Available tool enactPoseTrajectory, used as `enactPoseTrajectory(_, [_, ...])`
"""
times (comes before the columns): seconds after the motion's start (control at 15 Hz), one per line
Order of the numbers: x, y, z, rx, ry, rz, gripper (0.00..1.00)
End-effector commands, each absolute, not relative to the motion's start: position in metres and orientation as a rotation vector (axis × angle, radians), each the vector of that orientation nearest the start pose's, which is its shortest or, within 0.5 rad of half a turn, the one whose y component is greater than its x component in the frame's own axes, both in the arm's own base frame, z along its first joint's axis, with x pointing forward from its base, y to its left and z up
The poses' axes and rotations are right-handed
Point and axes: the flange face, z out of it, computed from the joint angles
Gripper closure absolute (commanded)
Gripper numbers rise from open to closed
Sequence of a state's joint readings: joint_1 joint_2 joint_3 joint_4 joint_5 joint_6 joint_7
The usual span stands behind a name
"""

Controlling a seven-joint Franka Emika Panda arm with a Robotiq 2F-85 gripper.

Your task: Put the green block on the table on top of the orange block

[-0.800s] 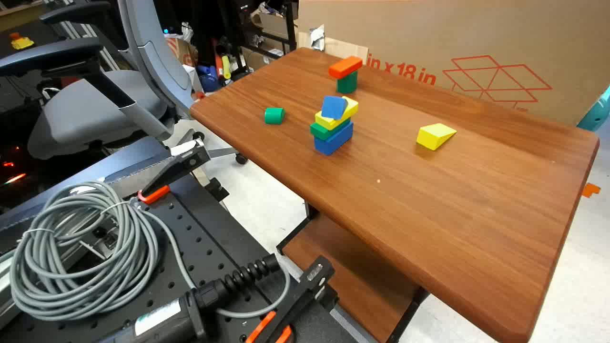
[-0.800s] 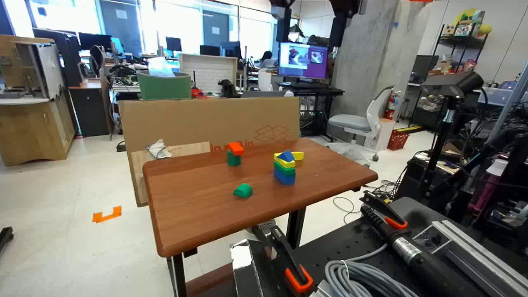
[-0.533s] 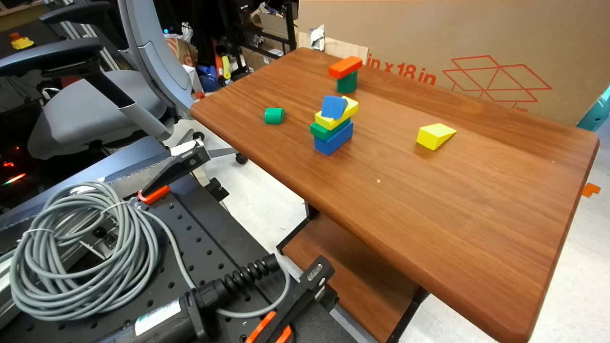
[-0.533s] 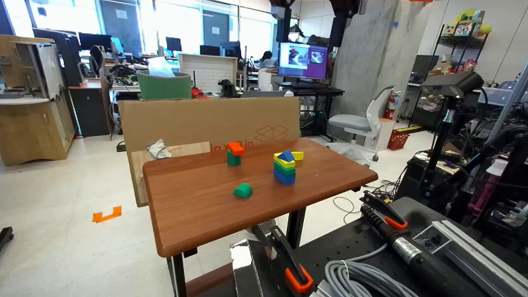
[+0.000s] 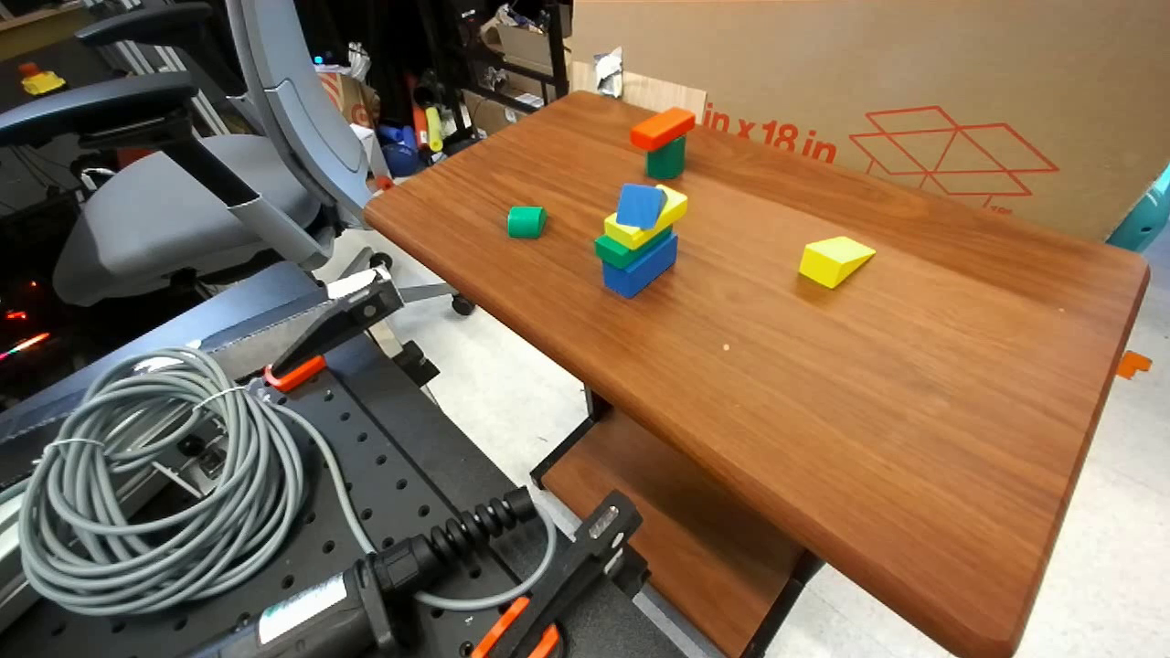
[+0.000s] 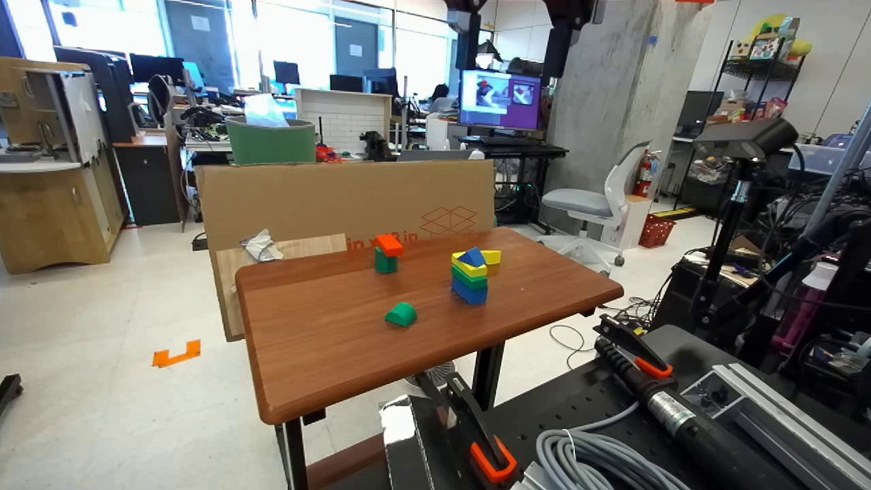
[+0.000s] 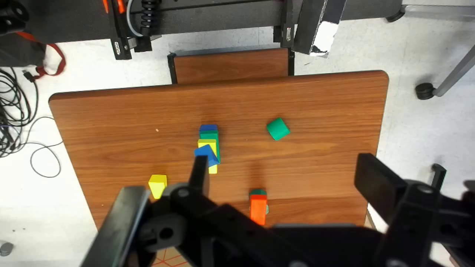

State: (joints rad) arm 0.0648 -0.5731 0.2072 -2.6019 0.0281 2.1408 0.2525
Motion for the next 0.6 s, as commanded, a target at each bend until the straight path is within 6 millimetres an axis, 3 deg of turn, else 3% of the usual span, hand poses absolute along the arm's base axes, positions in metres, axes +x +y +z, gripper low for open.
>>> enactPoseTrajectory(0.0, [0.373, 0.106, 0.438, -3.203, 0.001, -0.194, 0.00])
enactPoseTrajectory(0.27, [0.400, 0.115, 0.414, -3.236, -0.179, -0.217, 0.00])
enactPoseTrajectory(0.53, [0.434, 0.127, 0.363, -3.199, -0.485, -0.148, 0.00])
